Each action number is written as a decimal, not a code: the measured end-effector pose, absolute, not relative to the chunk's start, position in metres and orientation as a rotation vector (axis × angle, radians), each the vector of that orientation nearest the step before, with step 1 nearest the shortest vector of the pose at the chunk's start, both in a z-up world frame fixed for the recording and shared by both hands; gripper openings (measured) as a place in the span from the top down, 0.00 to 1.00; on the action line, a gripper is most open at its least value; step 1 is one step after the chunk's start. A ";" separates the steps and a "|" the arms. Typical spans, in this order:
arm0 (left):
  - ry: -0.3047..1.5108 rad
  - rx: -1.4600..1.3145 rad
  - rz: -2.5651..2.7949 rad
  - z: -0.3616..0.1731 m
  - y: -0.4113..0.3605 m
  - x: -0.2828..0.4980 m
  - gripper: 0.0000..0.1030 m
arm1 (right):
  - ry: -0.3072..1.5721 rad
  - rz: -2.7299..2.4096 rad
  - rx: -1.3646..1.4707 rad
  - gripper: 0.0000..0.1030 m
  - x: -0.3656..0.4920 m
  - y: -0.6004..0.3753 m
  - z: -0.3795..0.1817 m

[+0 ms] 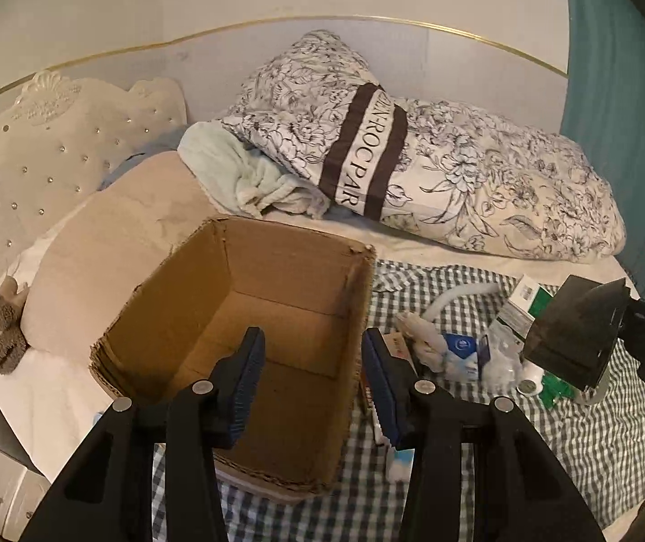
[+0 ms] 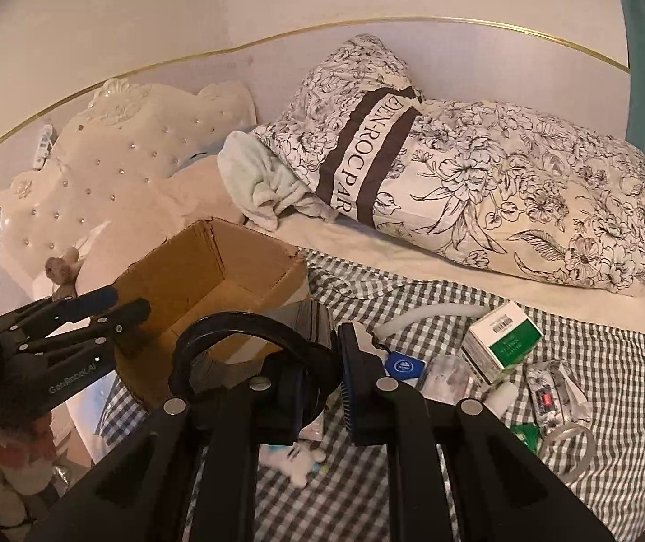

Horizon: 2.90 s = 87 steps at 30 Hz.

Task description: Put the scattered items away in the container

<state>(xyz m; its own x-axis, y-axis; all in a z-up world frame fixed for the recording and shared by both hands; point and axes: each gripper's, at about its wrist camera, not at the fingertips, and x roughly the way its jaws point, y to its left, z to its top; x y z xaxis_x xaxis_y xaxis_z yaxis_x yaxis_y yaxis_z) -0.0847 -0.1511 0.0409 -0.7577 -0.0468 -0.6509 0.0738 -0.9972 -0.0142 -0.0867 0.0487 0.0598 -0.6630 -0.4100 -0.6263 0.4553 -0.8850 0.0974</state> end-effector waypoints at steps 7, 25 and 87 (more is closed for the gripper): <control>0.060 1.096 -2.986 0.022 -0.128 -0.073 0.23 | 0.098 -2.530 0.967 0.87 -0.095 0.060 0.046; 0.084 1.355 -3.052 -0.089 -0.035 -0.068 0.00 | 0.051 -2.592 1.119 0.87 -0.102 0.129 0.011; 0.018 1.240 -3.021 -0.023 -0.046 -0.044 0.35 | 0.054 -2.588 1.040 0.87 -0.060 0.133 0.032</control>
